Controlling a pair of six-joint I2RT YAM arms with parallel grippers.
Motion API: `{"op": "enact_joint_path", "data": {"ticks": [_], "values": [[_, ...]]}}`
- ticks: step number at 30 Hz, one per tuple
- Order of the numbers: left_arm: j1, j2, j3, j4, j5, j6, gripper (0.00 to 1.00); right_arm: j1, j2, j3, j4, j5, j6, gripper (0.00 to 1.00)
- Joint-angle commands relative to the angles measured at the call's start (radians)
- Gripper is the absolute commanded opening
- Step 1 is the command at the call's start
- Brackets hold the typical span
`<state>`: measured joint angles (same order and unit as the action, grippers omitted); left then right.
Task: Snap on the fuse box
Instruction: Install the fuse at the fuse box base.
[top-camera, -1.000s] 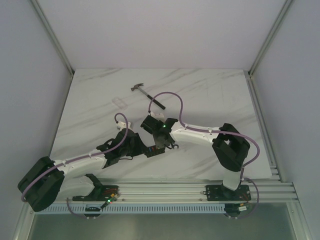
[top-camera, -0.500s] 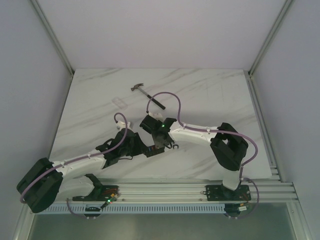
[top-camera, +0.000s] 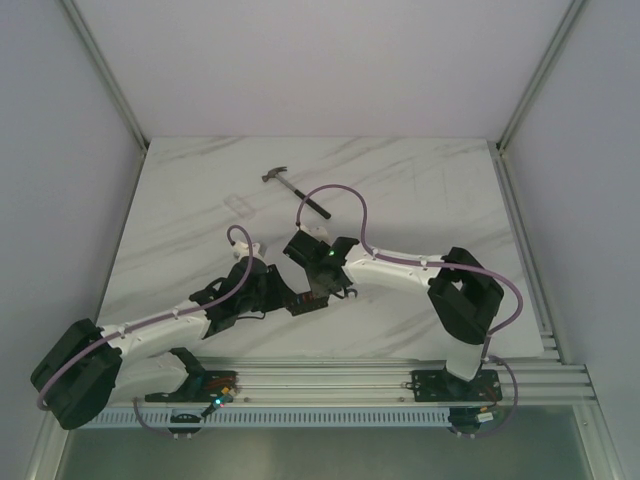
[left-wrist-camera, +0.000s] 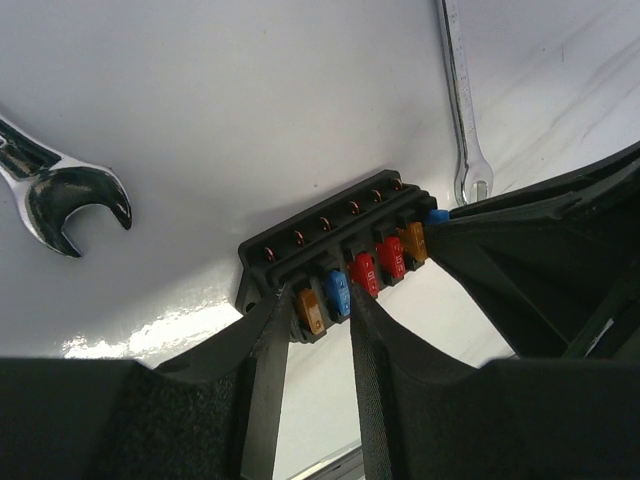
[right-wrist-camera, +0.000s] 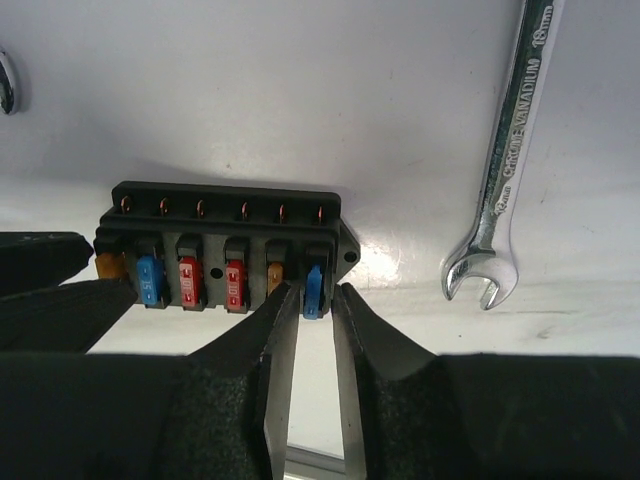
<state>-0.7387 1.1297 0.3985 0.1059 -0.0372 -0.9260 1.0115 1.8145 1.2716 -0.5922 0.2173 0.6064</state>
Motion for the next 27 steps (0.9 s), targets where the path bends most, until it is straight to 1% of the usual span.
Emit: {"op": "enact_joint_path", "data": {"ticks": [1, 7, 13, 23, 27], "values": [[0.005, -0.015, -0.017, -0.014, 0.013, 0.010, 0.40, 0.004, -0.036, 0.005, -0.032, 0.004, 0.014, 0.28], [0.005, -0.013, -0.021, -0.015, 0.017, 0.013, 0.40, 0.002, -0.039, 0.020, -0.037, 0.029, 0.018, 0.30], [0.005, -0.004, -0.020, -0.014, 0.022, 0.015, 0.40, -0.002, -0.021, 0.048, -0.044, 0.021, 0.011, 0.27], [0.004, 0.017, -0.014, -0.014, 0.031, 0.024, 0.40, -0.007, 0.002, 0.070, -0.050, 0.003, 0.008, 0.25], [0.005, 0.022, -0.013, -0.014, 0.034, 0.023, 0.40, -0.010, 0.019, 0.074, -0.063, -0.007, 0.014, 0.21]]}}
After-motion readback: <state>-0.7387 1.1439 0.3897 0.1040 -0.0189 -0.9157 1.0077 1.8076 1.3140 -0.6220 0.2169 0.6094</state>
